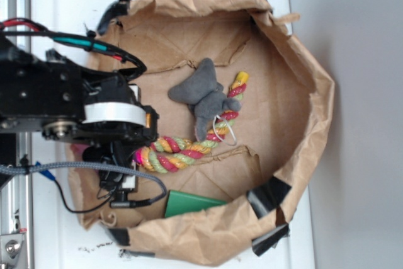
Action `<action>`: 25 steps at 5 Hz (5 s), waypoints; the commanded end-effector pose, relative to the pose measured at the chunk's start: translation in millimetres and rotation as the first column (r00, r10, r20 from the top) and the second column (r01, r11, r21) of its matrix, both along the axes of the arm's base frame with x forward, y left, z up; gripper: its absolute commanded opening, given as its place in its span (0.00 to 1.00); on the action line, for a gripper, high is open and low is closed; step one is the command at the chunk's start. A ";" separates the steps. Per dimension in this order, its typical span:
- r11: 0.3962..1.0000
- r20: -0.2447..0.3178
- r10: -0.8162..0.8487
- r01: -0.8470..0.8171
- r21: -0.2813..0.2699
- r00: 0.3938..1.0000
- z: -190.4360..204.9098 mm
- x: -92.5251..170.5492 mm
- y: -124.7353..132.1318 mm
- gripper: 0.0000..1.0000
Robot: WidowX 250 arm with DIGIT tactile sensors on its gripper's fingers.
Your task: Grab the multicolored rope.
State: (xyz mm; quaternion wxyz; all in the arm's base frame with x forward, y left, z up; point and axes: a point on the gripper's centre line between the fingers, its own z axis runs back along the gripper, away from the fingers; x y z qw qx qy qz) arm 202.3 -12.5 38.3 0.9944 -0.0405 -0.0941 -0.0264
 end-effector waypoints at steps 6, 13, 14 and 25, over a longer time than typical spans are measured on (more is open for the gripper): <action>0.997 -0.036 0.061 -0.063 -0.051 0.997 49.8 38.5 -23.1 0.00; 0.997 0.288 0.031 -0.051 0.061 0.957 37.4 49.8 -5.5 1.00; 0.999 0.302 -0.024 0.014 0.033 0.953 40.0 55.4 -13.8 1.00; 0.833 0.045 0.551 -0.552 0.026 0.833 3.3 91.2 -13.0 1.00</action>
